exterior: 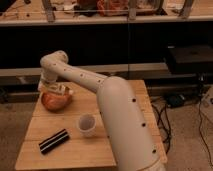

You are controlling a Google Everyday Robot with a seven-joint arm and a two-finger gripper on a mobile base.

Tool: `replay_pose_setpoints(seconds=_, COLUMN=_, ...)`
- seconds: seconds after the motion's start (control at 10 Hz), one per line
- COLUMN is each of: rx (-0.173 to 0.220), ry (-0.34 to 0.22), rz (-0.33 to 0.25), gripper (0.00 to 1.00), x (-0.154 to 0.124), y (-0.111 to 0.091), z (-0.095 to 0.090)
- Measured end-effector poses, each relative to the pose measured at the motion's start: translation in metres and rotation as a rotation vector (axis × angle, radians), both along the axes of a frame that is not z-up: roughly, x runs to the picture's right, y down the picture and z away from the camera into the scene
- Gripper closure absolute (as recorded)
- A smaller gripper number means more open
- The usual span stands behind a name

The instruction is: Place the bottle in the ceramic bowl

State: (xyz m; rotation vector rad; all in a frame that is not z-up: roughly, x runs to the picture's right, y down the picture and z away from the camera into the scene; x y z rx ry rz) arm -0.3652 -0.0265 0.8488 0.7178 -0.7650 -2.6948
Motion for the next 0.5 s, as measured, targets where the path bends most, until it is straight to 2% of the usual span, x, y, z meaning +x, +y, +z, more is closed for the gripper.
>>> replay_pose_setpoints(seconds=0.1, rx=0.000, ry=-0.005, rz=0.017, gripper=0.79, x=0.006, y=-0.003, z=0.000)
replay_pose_setpoints(seconds=0.2, rx=-0.001, ry=-0.009, rz=0.034, gripper=0.67, x=0.015, y=-0.008, z=-0.002)
replay_pose_setpoints(seconds=0.4, rx=-0.001, ry=-0.017, rz=0.018, gripper=0.48, x=0.003, y=-0.004, z=-0.003)
replay_pose_setpoints(seconds=0.5, rx=0.002, ry=-0.011, rz=0.011, gripper=0.44, x=0.003, y=-0.004, z=-0.001)
